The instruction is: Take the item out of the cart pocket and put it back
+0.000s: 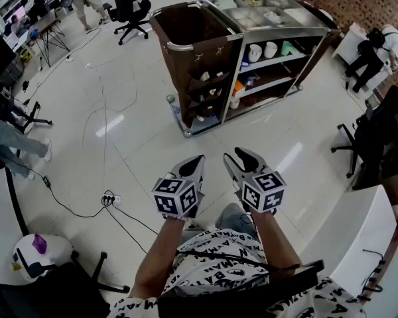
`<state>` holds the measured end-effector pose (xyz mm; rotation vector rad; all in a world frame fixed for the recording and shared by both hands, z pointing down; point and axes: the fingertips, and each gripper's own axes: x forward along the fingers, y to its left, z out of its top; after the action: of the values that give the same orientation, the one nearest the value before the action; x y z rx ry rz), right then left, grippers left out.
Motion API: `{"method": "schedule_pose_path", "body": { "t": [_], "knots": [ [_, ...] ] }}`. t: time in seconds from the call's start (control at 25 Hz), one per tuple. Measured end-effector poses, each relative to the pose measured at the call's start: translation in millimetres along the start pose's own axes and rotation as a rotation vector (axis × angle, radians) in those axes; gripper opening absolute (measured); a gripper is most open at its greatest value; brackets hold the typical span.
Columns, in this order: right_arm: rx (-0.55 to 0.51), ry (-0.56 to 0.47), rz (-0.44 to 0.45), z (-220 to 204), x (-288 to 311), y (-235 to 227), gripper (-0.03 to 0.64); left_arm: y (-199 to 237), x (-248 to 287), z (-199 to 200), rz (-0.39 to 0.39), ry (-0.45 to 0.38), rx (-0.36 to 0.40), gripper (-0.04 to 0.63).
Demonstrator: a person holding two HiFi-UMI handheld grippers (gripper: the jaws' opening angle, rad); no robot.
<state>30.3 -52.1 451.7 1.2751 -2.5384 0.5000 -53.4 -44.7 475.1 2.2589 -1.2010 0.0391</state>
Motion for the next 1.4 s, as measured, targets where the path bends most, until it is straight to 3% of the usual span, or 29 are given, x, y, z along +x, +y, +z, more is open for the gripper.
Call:
{"method": "schedule_pose_path", "body": {
  "t": [0.32, 0.72, 0.92, 1.08, 1.4],
  "knots": [
    [-0.021, 0.023, -0.054, -1, 58, -48, 0.176, 31, 44, 12, 0.02, 0.025, 0.051, 0.002],
    [0.066, 0.114, -0.112, -21, 201, -189, 0.176, 109, 182, 19, 0.142, 0.084, 0.052, 0.002],
    [0.078, 0.191, -0.104, -43, 275, -238, 0.176, 145, 246, 9, 0.196, 0.14, 0.019, 0.002],
    [0.038, 0.21, -0.16, -61, 328, -271, 0.176, 175, 275, -4, 0.244, 0.161, -0.013, 0.002],
    [0.127, 0.311, -0.214, -101, 406, -311, 0.176, 205, 309, -25, 0.258, 0.193, -0.055, 0.002]
  ]
}}
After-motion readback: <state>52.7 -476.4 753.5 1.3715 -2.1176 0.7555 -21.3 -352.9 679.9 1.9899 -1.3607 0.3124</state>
